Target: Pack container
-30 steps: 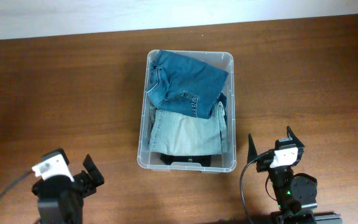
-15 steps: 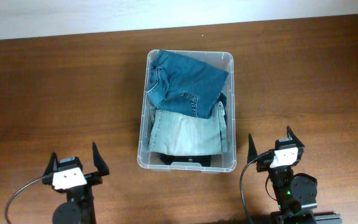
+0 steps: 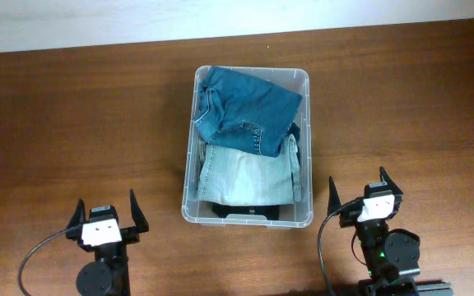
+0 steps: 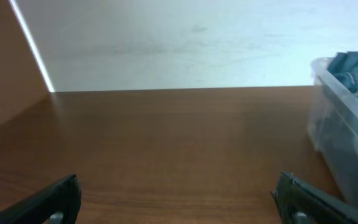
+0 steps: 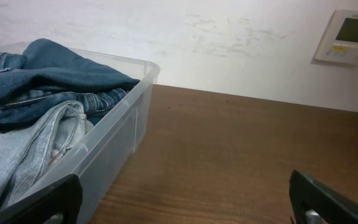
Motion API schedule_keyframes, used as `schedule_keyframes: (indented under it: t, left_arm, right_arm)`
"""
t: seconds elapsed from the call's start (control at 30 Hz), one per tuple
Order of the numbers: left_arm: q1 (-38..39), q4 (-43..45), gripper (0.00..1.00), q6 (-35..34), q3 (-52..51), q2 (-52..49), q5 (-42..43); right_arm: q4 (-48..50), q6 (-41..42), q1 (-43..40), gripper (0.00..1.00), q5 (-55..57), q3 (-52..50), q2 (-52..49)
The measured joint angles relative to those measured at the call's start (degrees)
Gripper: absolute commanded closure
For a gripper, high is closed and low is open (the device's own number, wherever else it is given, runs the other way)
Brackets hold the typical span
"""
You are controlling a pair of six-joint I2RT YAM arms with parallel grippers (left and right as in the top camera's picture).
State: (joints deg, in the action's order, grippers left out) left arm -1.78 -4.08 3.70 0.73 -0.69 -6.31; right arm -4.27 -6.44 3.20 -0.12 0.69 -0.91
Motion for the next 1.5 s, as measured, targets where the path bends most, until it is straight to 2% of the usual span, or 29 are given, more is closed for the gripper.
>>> schedule_keyframes:
  t: [0.33, 1.5]
  left_arm:
    - [-1.57, -0.39, 0.01, -2.71, 0.0, 0.0, 5.7]
    - [-1.57, -0.39, 0.01, -3.74, 0.0, 0.0, 6.16]
  right_arm:
    - [-0.02, -0.02, 0.0, 0.02, 0.0, 0.0, 0.0]
    - [0.0, 0.0, 0.0, 0.02, 0.02, 0.0, 0.0]
